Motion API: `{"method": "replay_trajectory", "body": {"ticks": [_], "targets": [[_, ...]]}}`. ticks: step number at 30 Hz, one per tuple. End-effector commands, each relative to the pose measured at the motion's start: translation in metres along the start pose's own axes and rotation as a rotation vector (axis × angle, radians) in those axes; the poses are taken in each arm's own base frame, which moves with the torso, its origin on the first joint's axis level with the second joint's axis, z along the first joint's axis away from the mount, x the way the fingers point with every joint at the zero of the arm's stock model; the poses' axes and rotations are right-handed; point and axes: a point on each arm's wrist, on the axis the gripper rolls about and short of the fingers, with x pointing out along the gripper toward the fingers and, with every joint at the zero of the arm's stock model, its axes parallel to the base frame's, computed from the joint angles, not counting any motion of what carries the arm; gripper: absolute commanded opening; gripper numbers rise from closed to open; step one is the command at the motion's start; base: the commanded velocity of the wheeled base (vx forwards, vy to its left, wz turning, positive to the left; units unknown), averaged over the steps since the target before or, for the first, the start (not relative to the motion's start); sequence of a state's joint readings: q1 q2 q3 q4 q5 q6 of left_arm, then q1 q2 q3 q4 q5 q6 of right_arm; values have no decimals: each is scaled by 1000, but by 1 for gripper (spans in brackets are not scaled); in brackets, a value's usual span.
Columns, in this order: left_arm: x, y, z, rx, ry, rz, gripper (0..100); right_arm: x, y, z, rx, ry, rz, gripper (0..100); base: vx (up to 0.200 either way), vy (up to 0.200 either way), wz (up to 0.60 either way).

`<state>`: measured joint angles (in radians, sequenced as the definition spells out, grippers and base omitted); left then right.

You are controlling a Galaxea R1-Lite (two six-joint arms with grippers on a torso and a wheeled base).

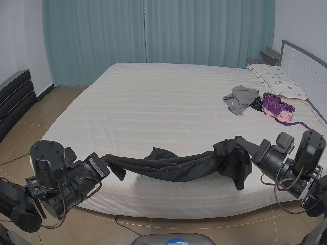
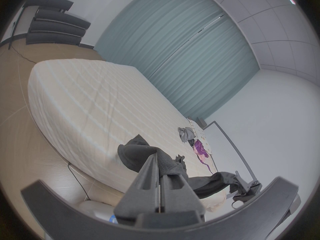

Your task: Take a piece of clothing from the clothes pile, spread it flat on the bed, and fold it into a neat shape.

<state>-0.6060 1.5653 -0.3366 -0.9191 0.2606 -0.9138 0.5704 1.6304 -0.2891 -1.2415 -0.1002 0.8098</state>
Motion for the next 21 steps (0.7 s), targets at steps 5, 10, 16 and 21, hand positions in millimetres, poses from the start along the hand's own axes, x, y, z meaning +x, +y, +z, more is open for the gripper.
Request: {"method": "replay_trajectory", "body": {"ticks": [5, 10, 16, 21], "targets": [[-62, -29, 35, 66, -151, -114, 0, -61, 47, 51, -66, -246, 210, 0, 0, 0, 0], [-74, -52, 60, 112, -181, -110, 0, -68, 78, 88, -110, -414, 296, 0, 0, 0, 0], [-49, -76, 86, 103, -215, -70, 0, -46, 96, 113, -166, -445, 257, 0, 0, 0, 0], [-6, -79, 99, 96, -227, -6, 0, -5, 102, 139, -179, -513, 219, 0, 0, 0, 0]]}}
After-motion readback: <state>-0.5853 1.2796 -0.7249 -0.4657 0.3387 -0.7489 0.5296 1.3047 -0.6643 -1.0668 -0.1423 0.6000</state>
